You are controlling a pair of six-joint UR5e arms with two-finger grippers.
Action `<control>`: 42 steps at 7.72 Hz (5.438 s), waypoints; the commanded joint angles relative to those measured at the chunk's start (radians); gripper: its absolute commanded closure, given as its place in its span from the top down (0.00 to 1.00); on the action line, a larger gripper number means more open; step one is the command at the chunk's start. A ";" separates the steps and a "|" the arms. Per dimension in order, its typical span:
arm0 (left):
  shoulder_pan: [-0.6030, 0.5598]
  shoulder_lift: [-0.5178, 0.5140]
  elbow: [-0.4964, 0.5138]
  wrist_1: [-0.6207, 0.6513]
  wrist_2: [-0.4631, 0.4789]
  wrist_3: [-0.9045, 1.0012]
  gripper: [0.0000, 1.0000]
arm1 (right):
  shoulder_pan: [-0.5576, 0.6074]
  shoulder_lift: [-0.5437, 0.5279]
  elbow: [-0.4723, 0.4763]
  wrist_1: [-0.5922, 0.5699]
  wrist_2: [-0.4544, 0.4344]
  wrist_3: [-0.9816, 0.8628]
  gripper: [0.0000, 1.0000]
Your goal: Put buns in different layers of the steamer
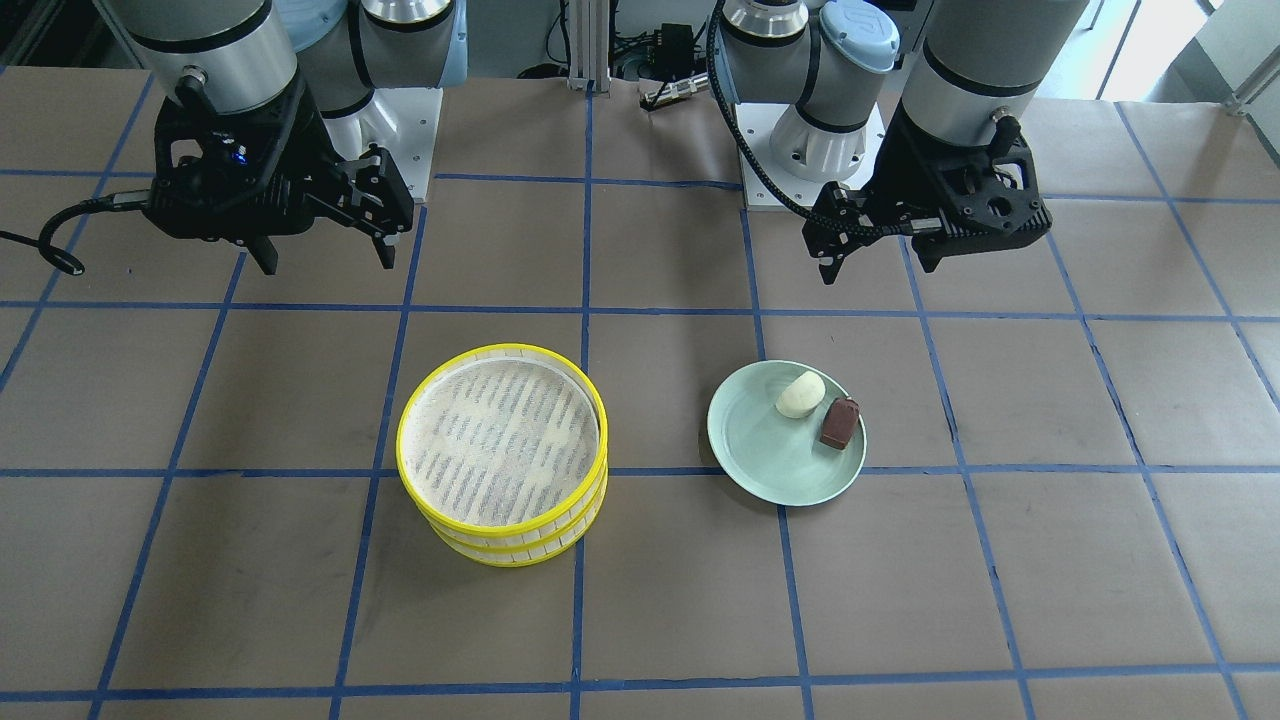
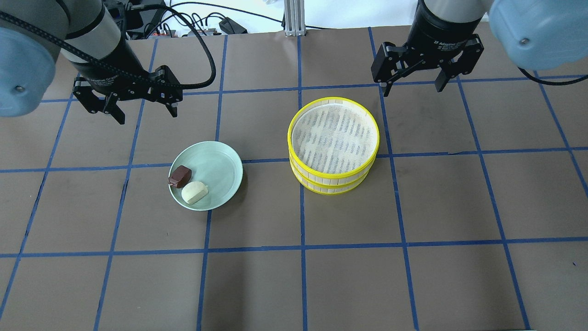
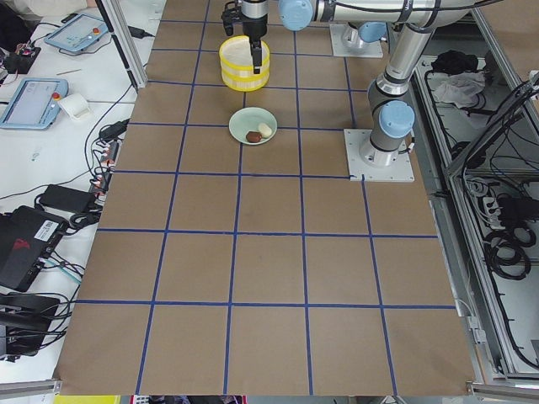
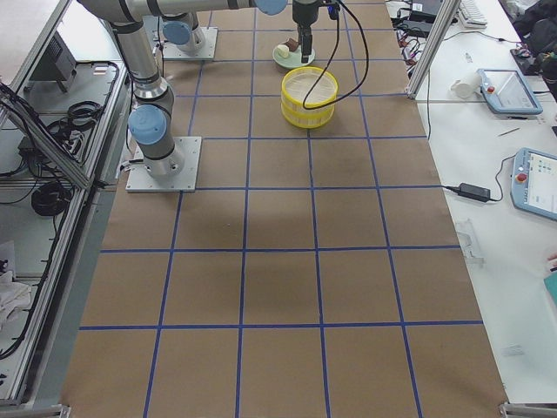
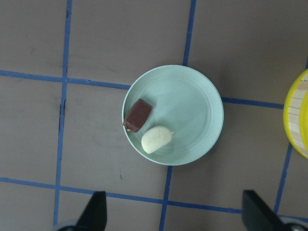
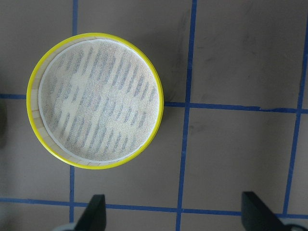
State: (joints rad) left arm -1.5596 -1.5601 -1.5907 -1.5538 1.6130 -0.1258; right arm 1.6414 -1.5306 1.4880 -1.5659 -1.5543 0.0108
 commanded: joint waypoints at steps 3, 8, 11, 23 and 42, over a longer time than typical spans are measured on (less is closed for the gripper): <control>0.013 -0.015 -0.002 0.009 0.001 0.002 1.00 | 0.000 0.003 0.000 -0.002 0.011 0.001 1.00; 0.085 -0.041 -0.080 0.009 0.008 -0.003 1.00 | 0.002 0.033 0.002 -0.054 0.010 0.008 1.00; 0.078 -0.096 -0.087 0.049 0.005 0.113 1.00 | 0.002 0.035 0.002 -0.052 0.007 0.003 1.00; 0.012 -0.287 -0.219 0.168 0.031 0.495 0.86 | 0.002 0.032 0.020 -0.055 -0.004 0.006 1.00; -0.039 -0.394 -0.209 0.294 0.093 0.739 0.82 | 0.008 0.085 0.171 -0.315 0.011 0.014 1.00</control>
State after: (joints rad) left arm -1.5984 -1.9527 -1.8017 -1.2629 1.6859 0.5723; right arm 1.6460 -1.4781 1.5734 -1.7139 -1.5463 0.0245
